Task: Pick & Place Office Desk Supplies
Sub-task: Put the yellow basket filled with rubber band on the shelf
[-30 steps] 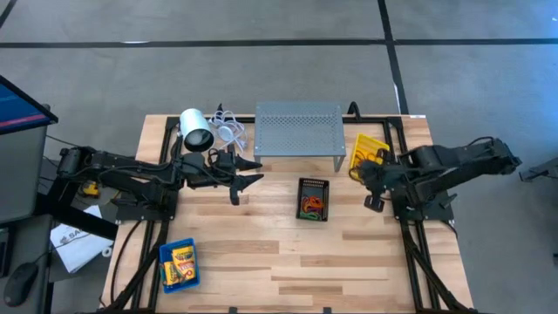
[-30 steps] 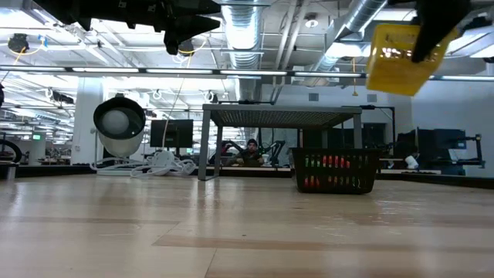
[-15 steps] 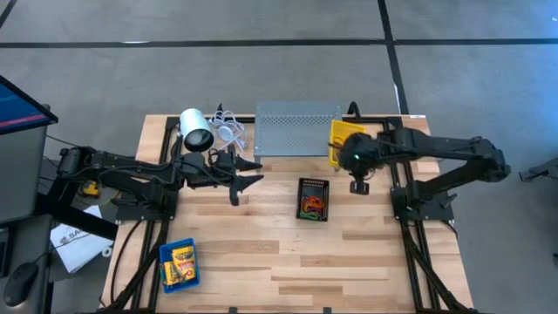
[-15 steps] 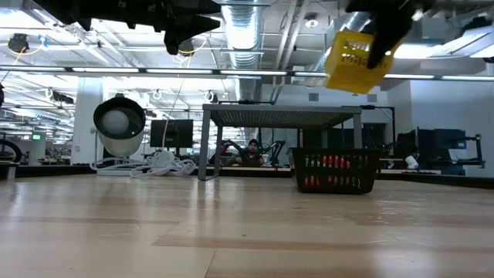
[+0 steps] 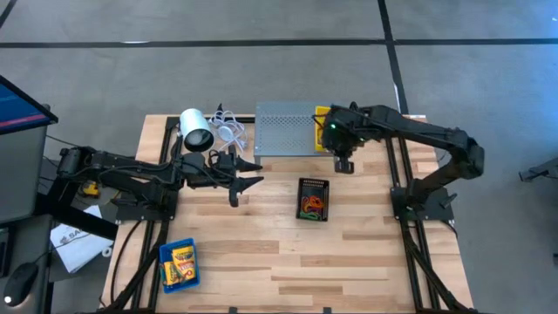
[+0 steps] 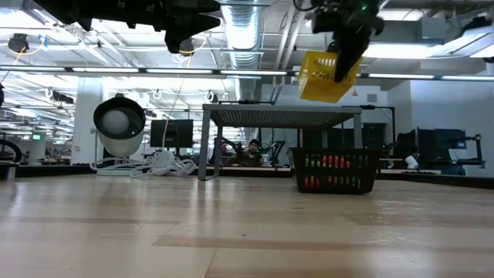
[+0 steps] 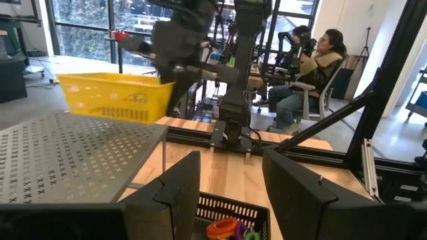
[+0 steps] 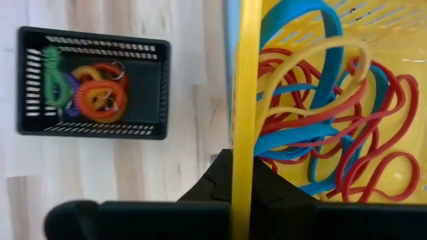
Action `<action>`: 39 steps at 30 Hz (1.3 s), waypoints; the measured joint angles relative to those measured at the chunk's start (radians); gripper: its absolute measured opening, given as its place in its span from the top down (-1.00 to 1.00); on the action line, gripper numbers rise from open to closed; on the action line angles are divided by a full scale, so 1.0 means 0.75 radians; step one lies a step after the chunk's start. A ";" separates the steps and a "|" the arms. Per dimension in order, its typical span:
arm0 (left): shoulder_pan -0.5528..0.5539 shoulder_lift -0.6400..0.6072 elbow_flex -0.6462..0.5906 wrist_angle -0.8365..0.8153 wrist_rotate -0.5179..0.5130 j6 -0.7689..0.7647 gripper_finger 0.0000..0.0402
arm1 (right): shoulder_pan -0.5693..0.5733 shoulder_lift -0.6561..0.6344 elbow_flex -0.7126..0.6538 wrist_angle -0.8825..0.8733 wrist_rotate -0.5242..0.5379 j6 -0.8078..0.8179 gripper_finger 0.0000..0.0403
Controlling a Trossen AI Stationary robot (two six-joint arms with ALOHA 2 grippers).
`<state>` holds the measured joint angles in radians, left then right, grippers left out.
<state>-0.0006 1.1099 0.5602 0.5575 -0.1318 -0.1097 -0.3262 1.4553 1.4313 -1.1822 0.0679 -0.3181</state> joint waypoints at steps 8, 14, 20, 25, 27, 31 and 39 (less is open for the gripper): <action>0.000 0.000 0.000 -0.004 0.000 0.066 0.21 | -0.133 0.107 0.020 0.017 -0.031 -0.111 1.00; 0.000 0.000 0.000 -0.009 0.000 0.066 0.21 | -0.200 0.134 0.022 0.030 -0.101 -0.145 1.00; 0.004 -0.001 0.000 -0.026 -0.001 0.071 0.21 | -0.230 0.156 0.021 0.041 -0.121 -0.138 0.92; 0.004 -0.001 0.000 -0.039 -0.001 0.071 0.21 | -0.233 0.178 0.021 0.045 -0.126 -0.134 0.73; 0.004 -0.001 0.000 -0.055 -0.001 0.071 0.21 | -0.233 0.188 0.020 0.045 -0.126 -0.134 0.70; 0.004 -0.001 0.000 -0.079 -0.001 0.071 0.21 | -0.231 0.203 0.020 0.042 -0.127 -0.109 0.69; 0.004 -0.001 0.000 -0.081 -0.001 0.071 0.21 | -0.231 0.206 0.021 0.044 -0.127 -0.081 0.68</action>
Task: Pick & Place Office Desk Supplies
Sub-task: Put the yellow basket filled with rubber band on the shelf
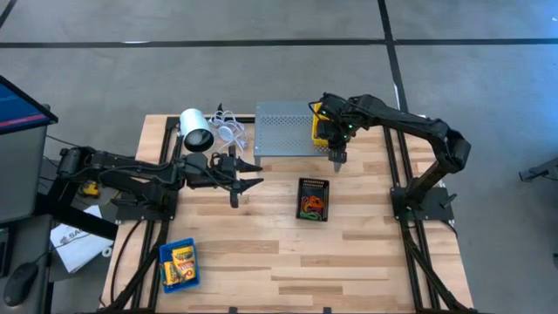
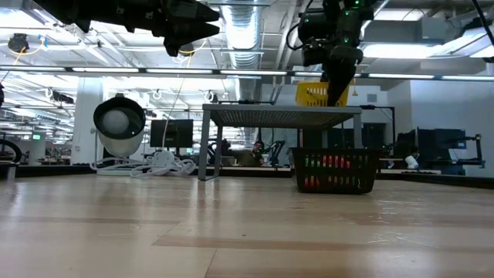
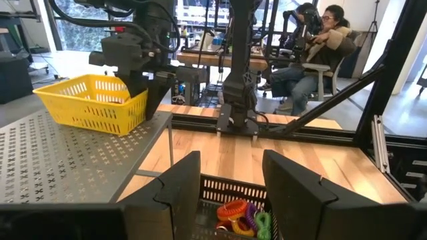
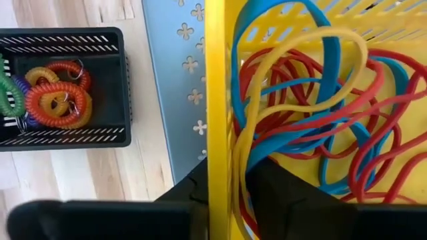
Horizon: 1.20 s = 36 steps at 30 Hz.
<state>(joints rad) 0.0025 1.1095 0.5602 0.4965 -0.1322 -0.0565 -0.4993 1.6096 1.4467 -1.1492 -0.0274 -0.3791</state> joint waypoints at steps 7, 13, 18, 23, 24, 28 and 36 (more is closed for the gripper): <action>0.000 0.000 0.000 0.000 0.000 0.000 0.21 | 0.001 0.000 0.000 -0.005 0.000 0.045 0.45; 0.000 0.000 0.000 -0.002 0.000 0.000 0.21 | 0.001 0.000 0.000 -0.006 0.004 0.081 0.01; 0.000 0.000 0.000 -0.003 0.000 0.000 0.21 | 0.001 0.000 0.000 -0.006 0.072 0.088 -0.25; 0.000 0.000 0.000 -0.004 0.000 0.000 0.21 | 0.001 0.000 0.000 -0.004 0.077 0.088 -0.29; 0.000 0.000 0.000 -0.004 0.000 0.000 0.21 | 0.002 0.000 0.000 -0.004 0.076 0.088 -0.29; 0.000 0.000 0.000 -0.004 0.000 0.000 0.21 | 0.002 -0.003 -0.001 -0.004 0.077 0.088 -0.29; 0.000 0.000 0.000 -0.004 0.000 0.000 0.21 | 0.001 -0.018 0.035 -0.013 0.077 0.083 -0.29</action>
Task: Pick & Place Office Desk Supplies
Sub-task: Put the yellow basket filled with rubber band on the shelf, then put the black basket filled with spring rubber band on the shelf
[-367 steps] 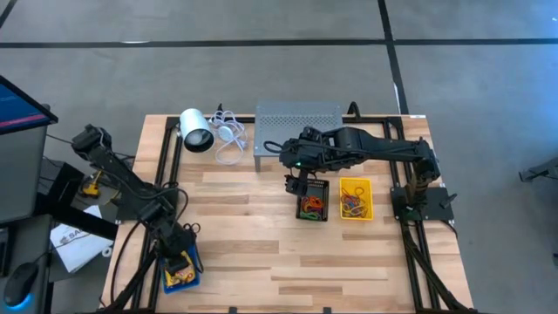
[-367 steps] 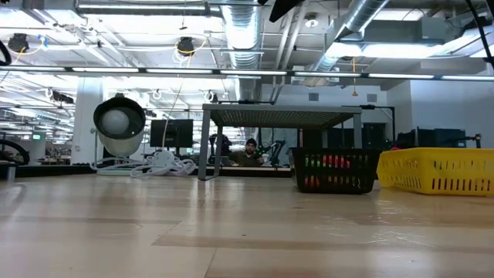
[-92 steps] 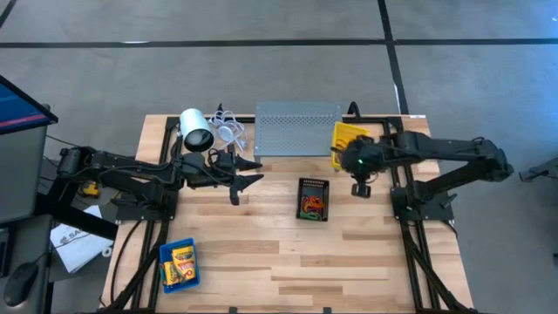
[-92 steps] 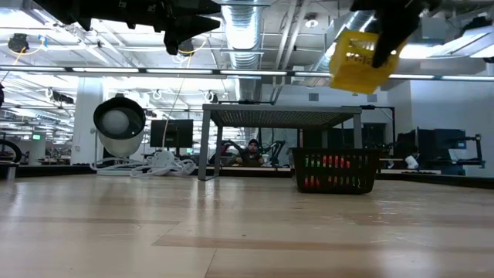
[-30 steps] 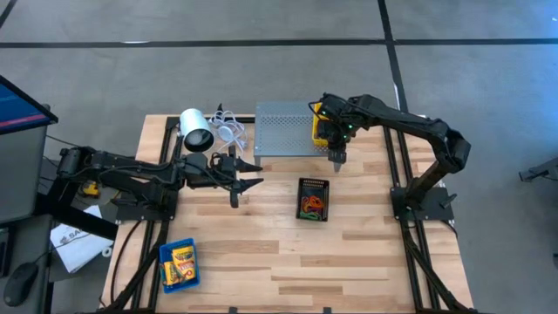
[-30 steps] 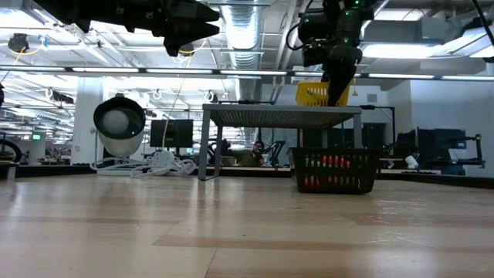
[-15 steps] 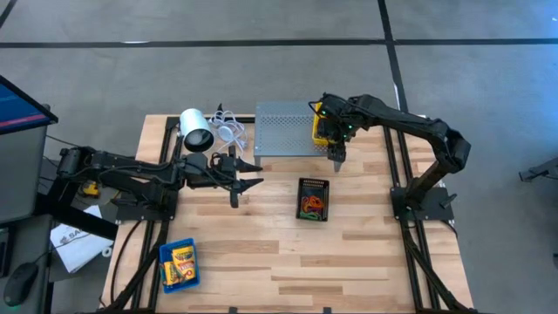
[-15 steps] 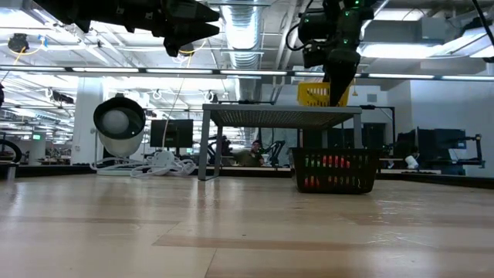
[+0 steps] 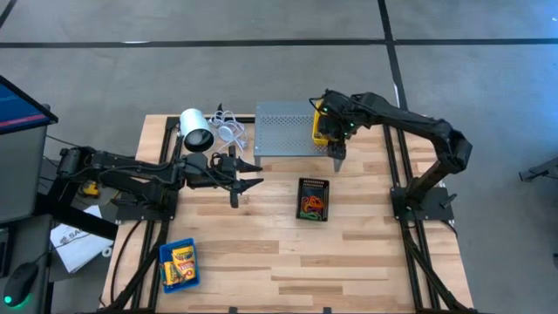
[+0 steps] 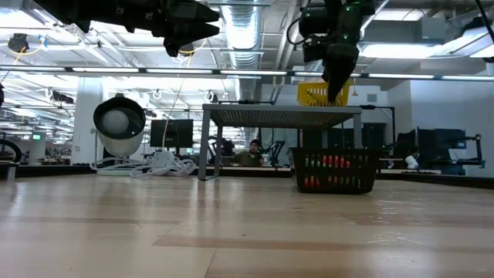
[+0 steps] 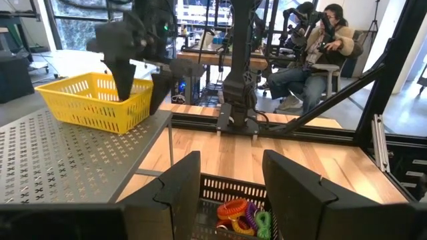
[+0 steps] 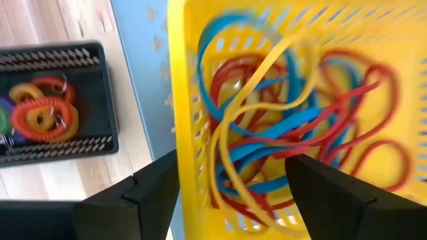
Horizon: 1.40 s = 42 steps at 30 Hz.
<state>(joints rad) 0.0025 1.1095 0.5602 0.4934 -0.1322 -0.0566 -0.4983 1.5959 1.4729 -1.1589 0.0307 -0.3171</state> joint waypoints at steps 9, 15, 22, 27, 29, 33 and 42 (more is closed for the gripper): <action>0.000 0.000 0.000 -0.002 -0.001 0.000 0.21 | 0.011 -0.002 0.156 -0.070 -0.007 0.048 -0.29; 0.000 0.000 0.000 -0.011 0.000 0.000 0.21 | 0.081 -0.002 0.189 -0.099 -0.013 0.055 -0.29; 0.000 0.000 0.000 -0.011 -0.001 0.000 0.21 | 0.126 -0.005 0.189 -0.131 0.031 0.073 -0.29; 0.000 0.000 0.000 -0.010 0.000 0.000 0.21 | 0.163 -0.026 0.231 -0.180 0.059 0.086 -0.29; 0.000 0.000 0.000 -0.010 -0.001 0.000 0.21 | 0.189 -0.028 0.278 -0.190 0.087 0.100 -0.29; 0.000 0.000 0.000 -0.010 -0.001 0.000 0.21 | 0.255 -0.030 0.379 -0.257 0.090 0.164 -0.29; 0.009 0.000 0.004 -0.011 0.000 -0.001 0.21 | 0.566 -0.031 0.381 -0.246 0.085 0.364 -0.29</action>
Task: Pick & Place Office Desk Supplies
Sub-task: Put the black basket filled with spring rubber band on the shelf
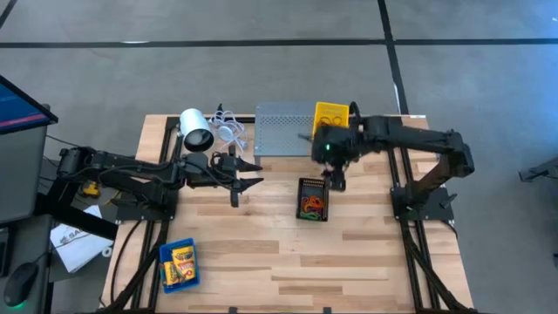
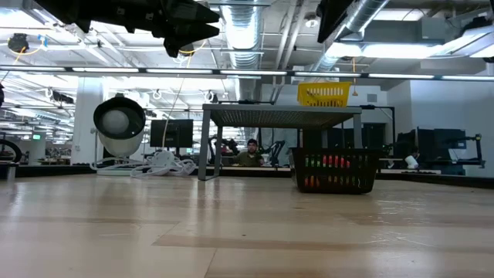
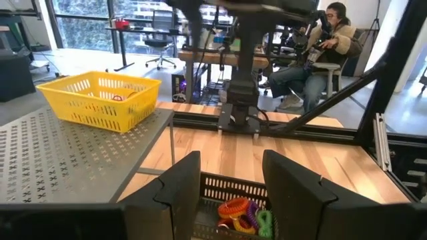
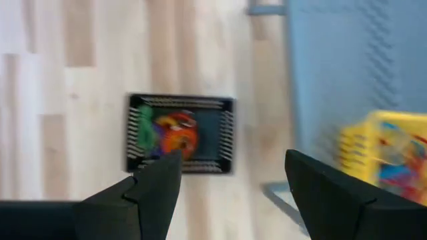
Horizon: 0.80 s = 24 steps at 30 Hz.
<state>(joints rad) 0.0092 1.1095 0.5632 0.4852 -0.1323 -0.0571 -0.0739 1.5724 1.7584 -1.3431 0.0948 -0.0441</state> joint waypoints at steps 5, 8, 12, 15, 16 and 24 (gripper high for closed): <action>0.007 0.000 0.024 -0.040 -0.001 -0.014 0.21 | 0.163 0.001 -0.051 0.096 -0.001 0.176 -0.29; 0.007 0.000 0.042 -0.114 0.000 -0.050 0.21 | 0.249 0.001 -0.117 0.184 -0.001 0.271 -0.29; 0.007 0.000 0.051 -0.137 -0.001 -0.071 0.21 | 0.349 0.003 -0.228 0.292 0.008 0.365 -0.29; 0.002 0.000 0.051 -0.139 -0.001 -0.073 0.21 | 0.397 0.004 -0.331 0.364 0.014 0.436 -0.29; 0.002 0.000 0.051 -0.140 -0.001 -0.074 0.21 | 0.409 0.004 -0.362 0.389 0.027 0.456 -0.29; 0.002 0.000 0.051 -0.212 0.014 -0.076 0.21 | 0.440 0.005 -0.595 0.564 0.057 0.528 -0.29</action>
<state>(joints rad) 0.0109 1.1095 0.6018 0.3260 -0.1219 -0.1137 0.2558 1.5761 1.3123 -0.9202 0.1379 0.3519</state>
